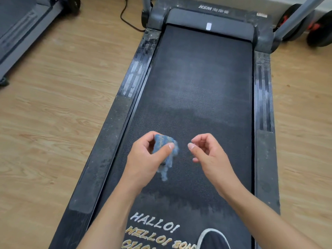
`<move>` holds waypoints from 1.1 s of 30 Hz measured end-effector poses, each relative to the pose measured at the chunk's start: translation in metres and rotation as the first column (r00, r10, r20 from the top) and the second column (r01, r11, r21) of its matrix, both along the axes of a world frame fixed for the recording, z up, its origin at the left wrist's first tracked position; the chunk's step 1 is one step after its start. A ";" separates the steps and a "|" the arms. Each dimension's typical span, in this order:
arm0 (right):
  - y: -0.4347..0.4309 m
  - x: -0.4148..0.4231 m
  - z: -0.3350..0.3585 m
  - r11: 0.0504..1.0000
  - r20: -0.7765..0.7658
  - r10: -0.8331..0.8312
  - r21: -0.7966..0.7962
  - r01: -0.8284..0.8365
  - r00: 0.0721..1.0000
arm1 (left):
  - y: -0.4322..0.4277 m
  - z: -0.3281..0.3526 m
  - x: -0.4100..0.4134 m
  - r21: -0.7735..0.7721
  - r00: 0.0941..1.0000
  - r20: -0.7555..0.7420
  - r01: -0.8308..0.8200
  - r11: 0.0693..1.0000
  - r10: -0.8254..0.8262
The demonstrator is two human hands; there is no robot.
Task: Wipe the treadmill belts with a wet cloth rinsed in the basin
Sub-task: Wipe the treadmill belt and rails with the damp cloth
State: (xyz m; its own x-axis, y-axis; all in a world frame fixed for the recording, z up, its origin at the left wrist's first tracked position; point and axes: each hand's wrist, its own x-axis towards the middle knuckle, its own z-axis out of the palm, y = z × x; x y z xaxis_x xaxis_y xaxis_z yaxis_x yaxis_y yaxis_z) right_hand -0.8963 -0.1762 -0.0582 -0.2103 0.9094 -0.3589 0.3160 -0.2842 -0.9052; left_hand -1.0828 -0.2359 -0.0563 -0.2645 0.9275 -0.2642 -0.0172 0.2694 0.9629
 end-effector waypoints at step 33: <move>0.117 0.133 -0.091 0.936 0.810 -0.078 0.261 -0.237 0.581 | -0.110 -0.142 -0.108 -0.081 0.106 -0.988 0.238 0.968 -0.109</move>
State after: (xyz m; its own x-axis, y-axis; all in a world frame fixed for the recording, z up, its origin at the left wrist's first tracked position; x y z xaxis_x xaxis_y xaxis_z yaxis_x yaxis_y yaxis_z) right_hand -0.7630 -0.0591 -0.1494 -0.0586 0.9908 -0.1218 0.9558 0.0205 -0.2932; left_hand -1.1912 -0.3456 -0.1985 -0.0628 0.9864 0.1522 0.9918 0.0448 0.1193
